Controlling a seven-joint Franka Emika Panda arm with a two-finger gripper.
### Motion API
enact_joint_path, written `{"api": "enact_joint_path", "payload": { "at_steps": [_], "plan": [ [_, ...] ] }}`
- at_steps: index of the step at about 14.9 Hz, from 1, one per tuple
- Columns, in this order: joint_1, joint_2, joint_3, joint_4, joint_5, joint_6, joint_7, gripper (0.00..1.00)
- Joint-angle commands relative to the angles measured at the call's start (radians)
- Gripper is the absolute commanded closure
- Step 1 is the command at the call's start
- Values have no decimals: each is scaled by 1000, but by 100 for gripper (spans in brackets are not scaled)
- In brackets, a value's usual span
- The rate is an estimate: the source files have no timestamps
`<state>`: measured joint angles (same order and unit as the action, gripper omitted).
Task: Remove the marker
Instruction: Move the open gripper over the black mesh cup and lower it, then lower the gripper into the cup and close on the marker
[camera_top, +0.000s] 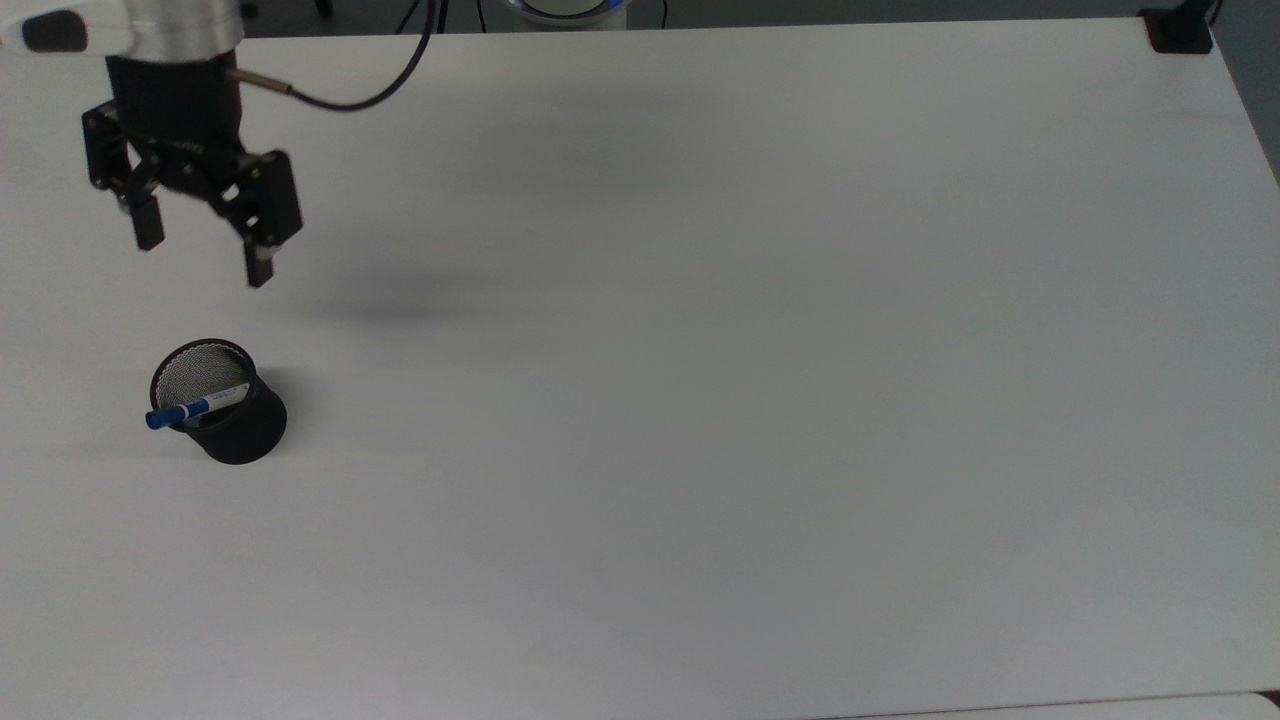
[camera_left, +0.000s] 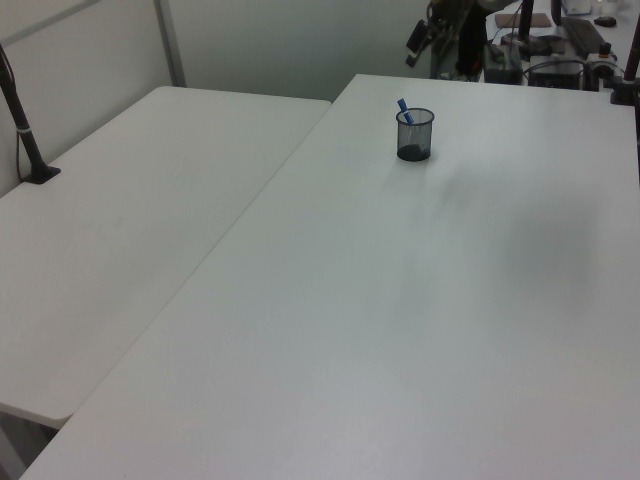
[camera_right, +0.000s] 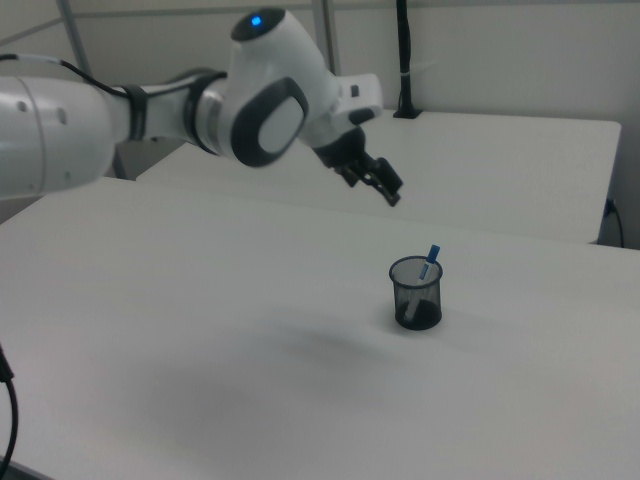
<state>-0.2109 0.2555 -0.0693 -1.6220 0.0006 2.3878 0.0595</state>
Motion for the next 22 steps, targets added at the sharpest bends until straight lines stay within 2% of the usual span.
{"api": "enact_joint_path", "payload": {
  "at_steps": [1, 4, 9, 13, 15, 17, 22],
  "plan": [
    [-41, 70, -7, -1, 10, 190, 33, 0],
    [-48, 128, -13, -1, -2, 310, 33, 0],
    [-47, 211, -37, -1, -82, 390, 33, 12],
    [-48, 251, -46, 1, -113, 396, 31, 18],
    [-50, 263, -52, 2, -114, 396, 25, 27],
    [-50, 280, -53, 4, -131, 398, 25, 31],
    [-50, 283, -53, 5, -133, 398, 31, 33]
  ]
}}
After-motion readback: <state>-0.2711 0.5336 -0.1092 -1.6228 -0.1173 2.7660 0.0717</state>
